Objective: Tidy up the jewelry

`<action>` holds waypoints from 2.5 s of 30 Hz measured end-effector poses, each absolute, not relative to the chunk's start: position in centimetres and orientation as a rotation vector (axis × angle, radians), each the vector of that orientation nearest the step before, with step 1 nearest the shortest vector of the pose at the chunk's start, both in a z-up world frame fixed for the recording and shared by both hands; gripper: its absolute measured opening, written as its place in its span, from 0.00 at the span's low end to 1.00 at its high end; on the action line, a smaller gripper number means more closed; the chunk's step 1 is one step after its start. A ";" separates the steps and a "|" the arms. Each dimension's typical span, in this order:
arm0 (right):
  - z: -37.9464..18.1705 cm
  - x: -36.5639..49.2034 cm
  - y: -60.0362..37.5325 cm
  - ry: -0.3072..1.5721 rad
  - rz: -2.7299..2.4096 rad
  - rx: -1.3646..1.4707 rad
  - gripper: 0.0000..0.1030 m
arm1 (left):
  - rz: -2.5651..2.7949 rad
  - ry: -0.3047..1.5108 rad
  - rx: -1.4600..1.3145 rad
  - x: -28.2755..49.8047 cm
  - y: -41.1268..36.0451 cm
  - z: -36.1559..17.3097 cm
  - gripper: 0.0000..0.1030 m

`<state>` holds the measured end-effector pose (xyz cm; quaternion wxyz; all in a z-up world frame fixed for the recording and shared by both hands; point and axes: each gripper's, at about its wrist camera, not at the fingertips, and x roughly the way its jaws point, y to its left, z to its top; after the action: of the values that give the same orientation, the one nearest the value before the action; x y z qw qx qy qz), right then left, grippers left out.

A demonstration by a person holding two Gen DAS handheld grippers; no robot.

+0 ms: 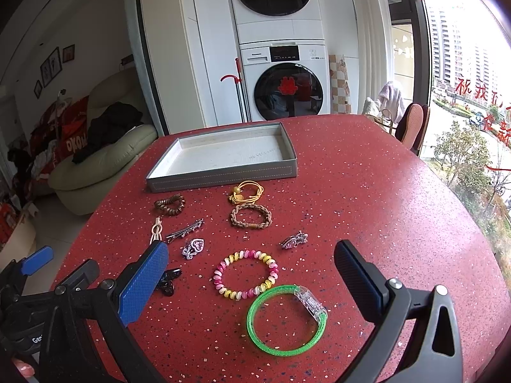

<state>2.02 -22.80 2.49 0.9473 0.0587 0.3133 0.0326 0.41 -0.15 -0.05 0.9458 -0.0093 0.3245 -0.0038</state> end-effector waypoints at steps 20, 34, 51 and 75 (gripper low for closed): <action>2.2 1.9 -22.8 0.644 0.067 0.125 1.00 | 0.001 0.695 0.028 0.5 -0.1 -0.3 1.00; 1.2 1.8 -23.0 0.661 0.066 0.141 1.00 | -0.021 0.701 -0.034 0.9 0.0 -1.1 1.00; -2.9 2.9 -26.6 0.872 -0.050 0.129 1.00 | -0.144 0.886 0.015 4.1 -2.5 -4.1 1.00; -4.6 4.3 -26.5 1.012 -0.013 0.010 0.11 | -0.334 0.923 0.144 5.9 -6.2 -5.4 0.53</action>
<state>4.34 -26.49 -4.62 0.8747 0.0048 0.4847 -0.0061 5.89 -6.15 -5.41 0.8795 0.0689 0.4428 -0.1603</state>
